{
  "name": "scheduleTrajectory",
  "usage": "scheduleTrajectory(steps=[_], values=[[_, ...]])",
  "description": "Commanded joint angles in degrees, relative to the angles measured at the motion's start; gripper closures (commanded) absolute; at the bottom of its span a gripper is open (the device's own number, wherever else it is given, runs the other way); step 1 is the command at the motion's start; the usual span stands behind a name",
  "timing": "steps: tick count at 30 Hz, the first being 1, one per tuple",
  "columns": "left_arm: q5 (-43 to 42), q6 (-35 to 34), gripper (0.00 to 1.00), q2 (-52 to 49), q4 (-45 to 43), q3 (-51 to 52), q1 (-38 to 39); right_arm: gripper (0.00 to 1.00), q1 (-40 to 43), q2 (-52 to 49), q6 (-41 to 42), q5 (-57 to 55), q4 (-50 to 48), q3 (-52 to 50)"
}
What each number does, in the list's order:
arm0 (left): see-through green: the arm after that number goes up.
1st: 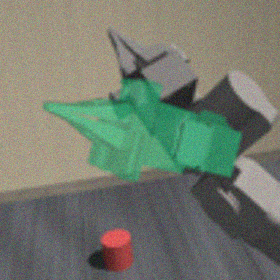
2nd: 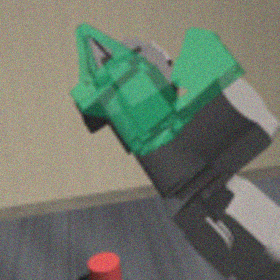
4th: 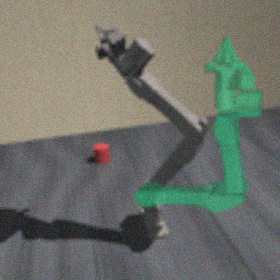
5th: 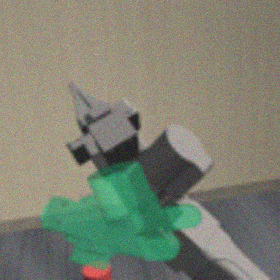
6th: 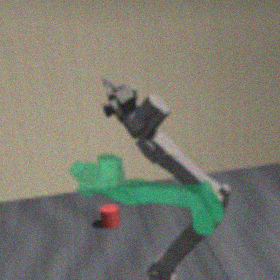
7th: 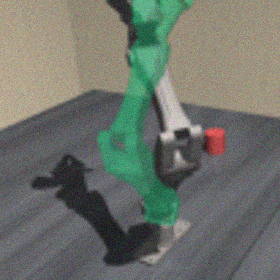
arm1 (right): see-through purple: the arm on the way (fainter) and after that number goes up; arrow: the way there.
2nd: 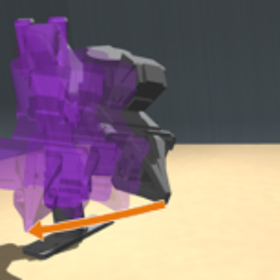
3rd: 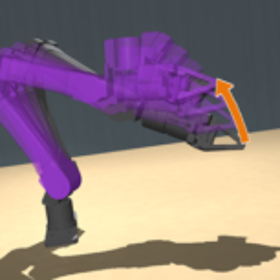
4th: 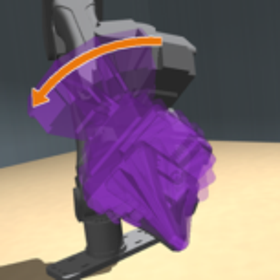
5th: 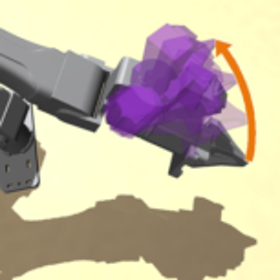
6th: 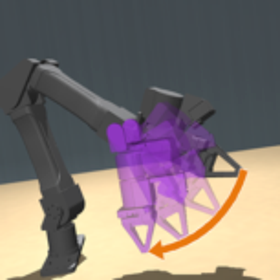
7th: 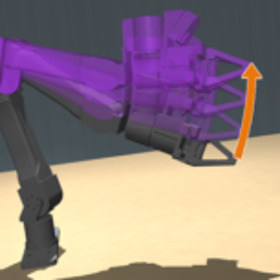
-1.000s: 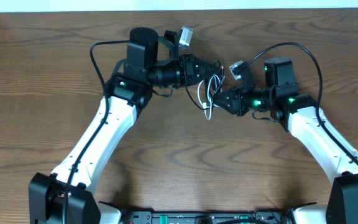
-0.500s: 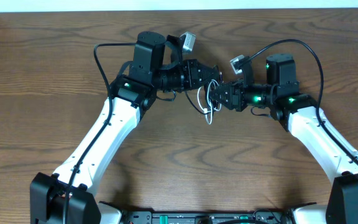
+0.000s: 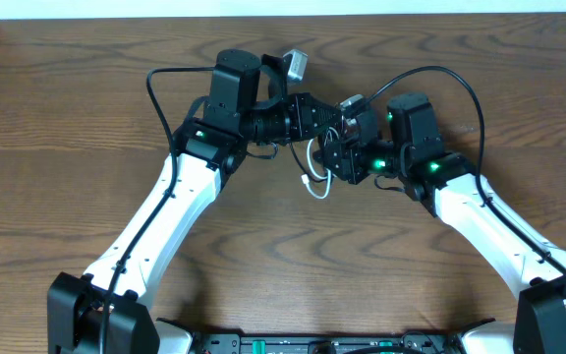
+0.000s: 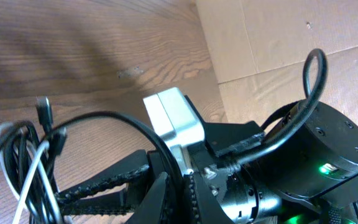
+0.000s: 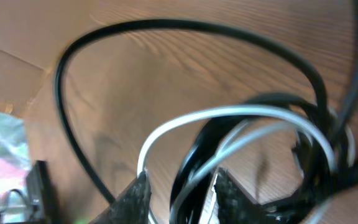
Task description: Untangle cables
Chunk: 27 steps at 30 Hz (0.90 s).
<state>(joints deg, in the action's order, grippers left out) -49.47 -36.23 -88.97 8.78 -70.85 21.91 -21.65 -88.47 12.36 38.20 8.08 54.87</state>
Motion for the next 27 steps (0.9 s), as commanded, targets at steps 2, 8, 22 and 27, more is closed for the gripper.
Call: scheduleTrajectory(steps=[2,8,22,27], values=[[-1.03,-0.48,0.92,1.07,-0.5,-0.63,0.17,0.99,-0.31,0.04,0.5,-3.17,0.33,-0.26],[-0.74,0.17,0.92,1.07,-0.48,-0.63,-0.04,0.99,0.76,0.04,1.38,-4.74,1.7,-0.26],[27.63,13.25,0.93,0.85,16.72,-0.63,-0.09,0.99,10.6,1.97,4.96,-3.98,10.69,-0.26],[39.67,16.59,0.93,-0.52,22.01,0.2,-0.09,0.99,14.47,8.81,5.03,-2.64,11.5,-0.26]])
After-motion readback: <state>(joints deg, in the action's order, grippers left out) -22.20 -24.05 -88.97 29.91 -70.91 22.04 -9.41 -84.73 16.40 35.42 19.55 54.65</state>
